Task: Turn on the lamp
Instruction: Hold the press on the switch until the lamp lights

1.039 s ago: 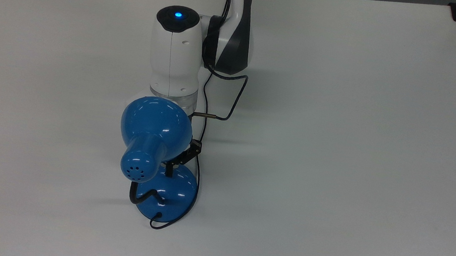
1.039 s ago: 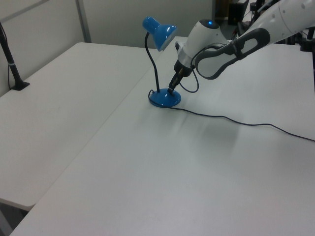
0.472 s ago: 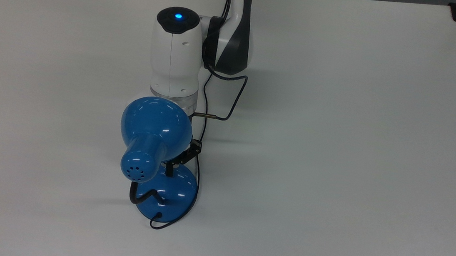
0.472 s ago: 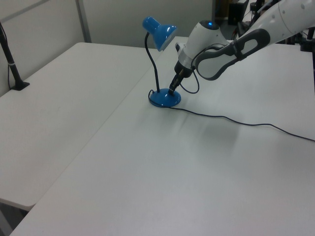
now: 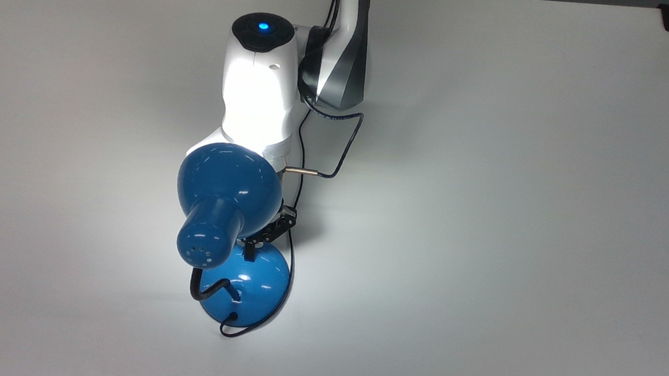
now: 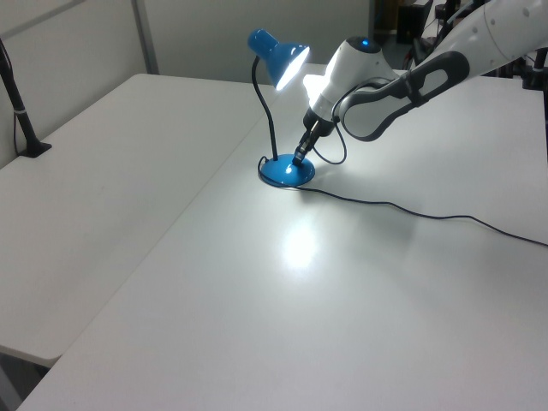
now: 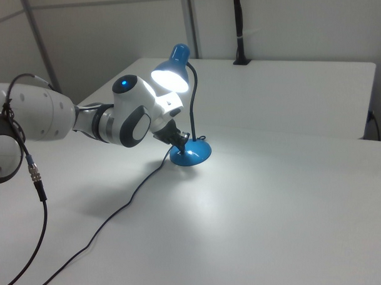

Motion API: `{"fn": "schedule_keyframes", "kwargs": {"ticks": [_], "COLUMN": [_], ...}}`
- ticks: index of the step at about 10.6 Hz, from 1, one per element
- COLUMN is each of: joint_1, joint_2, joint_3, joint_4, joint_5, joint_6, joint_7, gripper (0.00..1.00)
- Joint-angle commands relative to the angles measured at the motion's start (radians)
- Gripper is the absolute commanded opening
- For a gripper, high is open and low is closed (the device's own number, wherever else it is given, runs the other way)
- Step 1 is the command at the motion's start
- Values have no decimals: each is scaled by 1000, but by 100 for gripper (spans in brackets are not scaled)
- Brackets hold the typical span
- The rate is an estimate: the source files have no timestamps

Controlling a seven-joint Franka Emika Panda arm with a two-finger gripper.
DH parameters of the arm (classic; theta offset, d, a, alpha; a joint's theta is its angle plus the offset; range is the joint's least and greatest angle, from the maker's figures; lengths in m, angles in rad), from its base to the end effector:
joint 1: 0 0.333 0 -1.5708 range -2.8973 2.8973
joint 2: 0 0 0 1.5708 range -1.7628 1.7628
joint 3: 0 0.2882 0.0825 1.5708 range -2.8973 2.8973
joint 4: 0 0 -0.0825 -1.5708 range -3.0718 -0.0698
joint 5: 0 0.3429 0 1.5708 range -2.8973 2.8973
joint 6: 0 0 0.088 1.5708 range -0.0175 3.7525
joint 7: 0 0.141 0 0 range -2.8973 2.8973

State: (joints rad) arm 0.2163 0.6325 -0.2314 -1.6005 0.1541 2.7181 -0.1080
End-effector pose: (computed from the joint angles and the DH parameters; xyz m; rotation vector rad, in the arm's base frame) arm 0.7020 0.0116 0.2968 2.9886 0.0700 0.7666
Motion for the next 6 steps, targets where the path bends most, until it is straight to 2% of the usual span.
{"fn": "schedule_keyframes", "kwargs": {"ticks": [1, 3, 4, 6], "joint_1": [15, 17, 11, 18], "joint_2": [47, 32, -24, -173], "joint_3": [-9, -9, -9, -9], "joint_4": [-7, -10, -31, -175], "joint_5": [1, 2, 2, 4], "joint_6": [37, 37, 26, 17], "joint_7": [-7, -7, -9, -9], "gripper": [0, 0, 0, 0]}}
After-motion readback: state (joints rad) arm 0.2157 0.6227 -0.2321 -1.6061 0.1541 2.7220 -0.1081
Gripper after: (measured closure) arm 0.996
